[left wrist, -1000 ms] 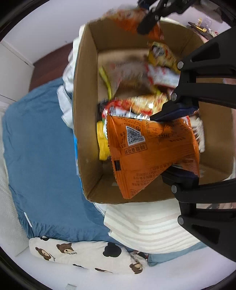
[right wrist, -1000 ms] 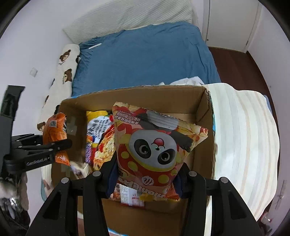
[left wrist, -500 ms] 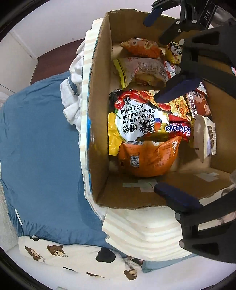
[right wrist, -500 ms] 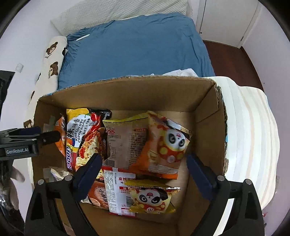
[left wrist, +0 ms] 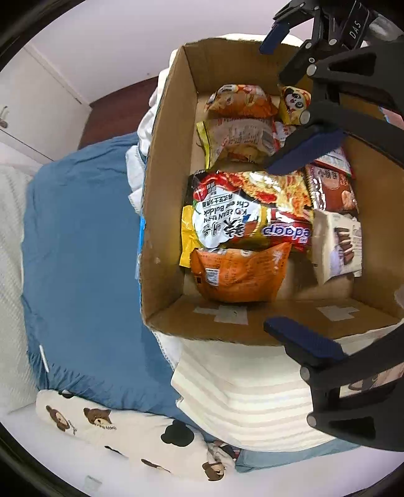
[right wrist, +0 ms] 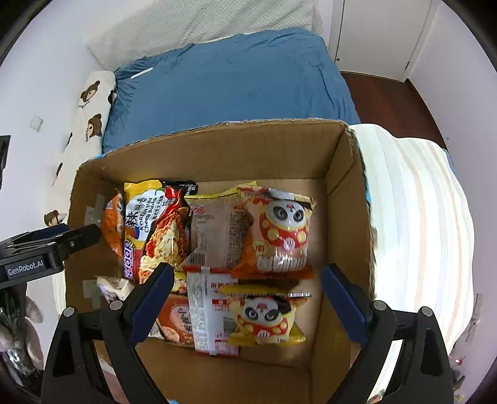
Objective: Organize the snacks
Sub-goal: 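Lower both bags into the box and open both grippers, then grasp the white Mizi bread bag with the left gripper while the right grasps the clear candy-ball bag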
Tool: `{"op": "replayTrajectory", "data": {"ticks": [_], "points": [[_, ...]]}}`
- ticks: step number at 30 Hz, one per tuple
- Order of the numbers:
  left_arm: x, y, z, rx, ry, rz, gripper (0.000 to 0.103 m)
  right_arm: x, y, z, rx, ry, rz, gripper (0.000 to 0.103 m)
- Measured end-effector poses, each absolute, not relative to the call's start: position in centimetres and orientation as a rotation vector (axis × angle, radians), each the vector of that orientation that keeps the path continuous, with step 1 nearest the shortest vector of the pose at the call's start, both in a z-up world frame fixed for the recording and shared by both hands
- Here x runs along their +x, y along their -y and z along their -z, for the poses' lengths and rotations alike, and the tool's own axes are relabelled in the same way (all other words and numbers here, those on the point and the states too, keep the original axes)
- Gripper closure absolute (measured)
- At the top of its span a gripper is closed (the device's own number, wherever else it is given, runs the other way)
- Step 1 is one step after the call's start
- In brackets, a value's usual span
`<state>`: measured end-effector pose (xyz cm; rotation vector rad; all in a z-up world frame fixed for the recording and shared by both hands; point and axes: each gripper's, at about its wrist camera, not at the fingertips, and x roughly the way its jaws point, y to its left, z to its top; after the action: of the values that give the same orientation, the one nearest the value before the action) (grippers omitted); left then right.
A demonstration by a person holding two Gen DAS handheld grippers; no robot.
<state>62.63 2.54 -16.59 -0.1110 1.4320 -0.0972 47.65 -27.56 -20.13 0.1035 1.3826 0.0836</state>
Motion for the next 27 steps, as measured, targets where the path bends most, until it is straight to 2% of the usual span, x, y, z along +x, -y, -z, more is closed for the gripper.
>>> {"op": "replayTrajectory", "data": {"ticks": [16,27], "points": [[51.6,-1.0,9.3,-0.072,-1.146,0.092,0.007,38.2,26.7,14.6,0.033,-1.193,-0.083,0.004],[44.9,-0.1,5.1,-0.062,-1.016,0.088,0.007,31.0,27.4,10.4,0.038,-1.083,-0.095,0.004]]}}
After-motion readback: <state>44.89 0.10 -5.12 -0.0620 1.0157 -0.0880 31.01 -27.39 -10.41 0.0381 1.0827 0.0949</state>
